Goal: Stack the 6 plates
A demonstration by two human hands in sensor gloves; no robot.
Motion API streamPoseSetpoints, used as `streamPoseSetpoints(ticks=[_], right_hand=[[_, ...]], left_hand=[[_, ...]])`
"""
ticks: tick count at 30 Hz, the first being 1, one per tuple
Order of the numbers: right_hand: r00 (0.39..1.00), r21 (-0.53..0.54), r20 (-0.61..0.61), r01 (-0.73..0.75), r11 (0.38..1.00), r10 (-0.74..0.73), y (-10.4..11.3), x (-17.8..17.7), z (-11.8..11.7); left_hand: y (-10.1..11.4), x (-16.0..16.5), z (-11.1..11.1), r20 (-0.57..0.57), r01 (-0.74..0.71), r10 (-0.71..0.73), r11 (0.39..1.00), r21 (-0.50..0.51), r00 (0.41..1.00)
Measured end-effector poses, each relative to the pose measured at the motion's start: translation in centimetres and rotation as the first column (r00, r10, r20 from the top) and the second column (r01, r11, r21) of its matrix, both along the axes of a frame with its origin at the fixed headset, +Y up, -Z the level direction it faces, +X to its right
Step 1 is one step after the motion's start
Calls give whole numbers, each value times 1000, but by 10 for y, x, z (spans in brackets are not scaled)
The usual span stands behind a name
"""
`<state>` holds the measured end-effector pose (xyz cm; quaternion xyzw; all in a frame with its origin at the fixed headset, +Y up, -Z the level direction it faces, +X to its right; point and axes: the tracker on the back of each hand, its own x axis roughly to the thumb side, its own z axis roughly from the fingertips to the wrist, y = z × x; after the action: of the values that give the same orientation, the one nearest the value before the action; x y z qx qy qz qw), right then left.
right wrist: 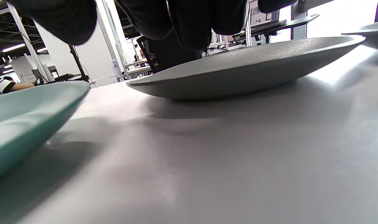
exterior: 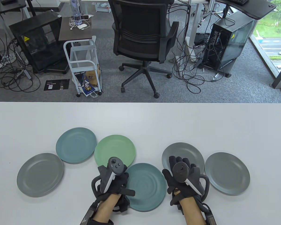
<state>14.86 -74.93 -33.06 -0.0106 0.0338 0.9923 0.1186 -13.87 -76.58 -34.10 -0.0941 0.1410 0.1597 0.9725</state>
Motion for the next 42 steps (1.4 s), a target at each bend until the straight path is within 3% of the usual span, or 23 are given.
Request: streamPoseSetpoints(ticks=[9, 14, 19, 25, 34, 42], right_hand=[[998, -36, -3, -65, 997, 65, -1, -3, -1], [997, -51, 1, -78, 996, 78, 0, -4, -1], [995, -59, 1, -99, 993, 99, 0, -4, -2], [989, -74, 0, -147, 986, 148, 1, -5, -2], [961, -121, 18, -271, 955, 275, 2, -10, -3], [957, -101, 19, -286, 953, 289, 1, -11, -3]], left_hand=[[7, -3, 6, -22, 178, -177, 982, 65, 984], [19, -16, 8, -57, 180, -175, 978, 104, 983], [36, -23, 13, -123, 336, -316, 919, 209, 941], [36, -30, 14, -164, 426, -394, 859, 285, 904], [32, -31, 13, -130, 394, -372, 873, 288, 919], [29, -34, 12, -116, 368, -350, 890, 270, 930]])
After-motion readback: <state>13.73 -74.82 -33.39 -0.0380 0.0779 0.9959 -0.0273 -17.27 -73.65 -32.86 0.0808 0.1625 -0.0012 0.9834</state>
